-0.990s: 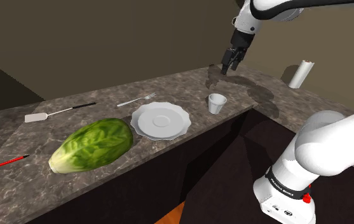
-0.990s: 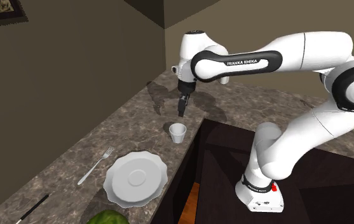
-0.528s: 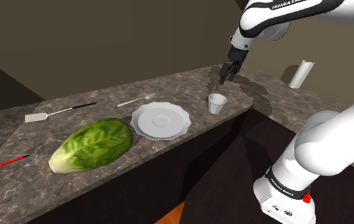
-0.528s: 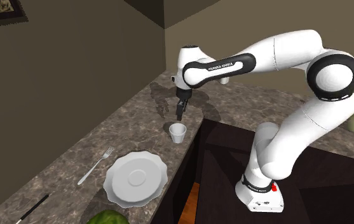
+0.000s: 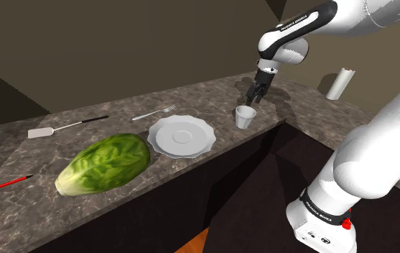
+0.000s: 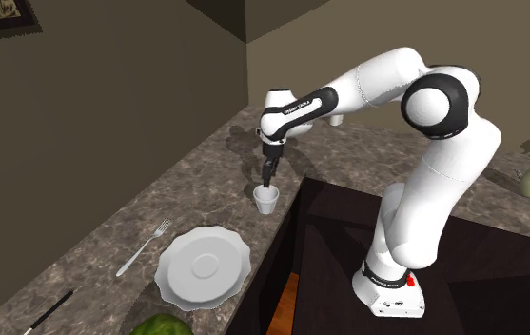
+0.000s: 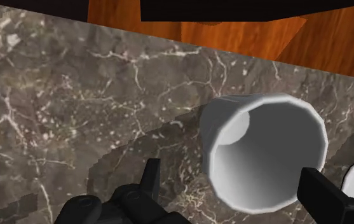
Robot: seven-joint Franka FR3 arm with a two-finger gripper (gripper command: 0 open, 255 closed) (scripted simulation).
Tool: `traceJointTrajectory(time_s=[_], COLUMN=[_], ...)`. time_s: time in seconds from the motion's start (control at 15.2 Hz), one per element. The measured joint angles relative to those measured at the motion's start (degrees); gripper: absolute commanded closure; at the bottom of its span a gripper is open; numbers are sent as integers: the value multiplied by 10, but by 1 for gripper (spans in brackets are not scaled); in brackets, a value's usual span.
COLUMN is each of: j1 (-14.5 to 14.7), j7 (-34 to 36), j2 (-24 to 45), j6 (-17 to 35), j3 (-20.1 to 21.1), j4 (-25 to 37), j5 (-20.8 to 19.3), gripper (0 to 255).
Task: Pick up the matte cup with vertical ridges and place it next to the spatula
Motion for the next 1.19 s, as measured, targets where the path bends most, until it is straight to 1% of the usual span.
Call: traceJointTrajectory(time_s=[0.2, 0.53, 0.99, 1.06, 1.19], j1=[2, 7, 8, 8, 8], j7=[-25, -42, -44, -44, -44], j2=[32, 57, 61, 61, 61], j6=[23, 61, 67, 67, 67], j3=[-8, -8, -7, -7, -7], j4=[-2, -21, -23, -23, -23], j5=[25, 48, 52, 52, 52], gripper=[0, 0, 0, 255, 255])
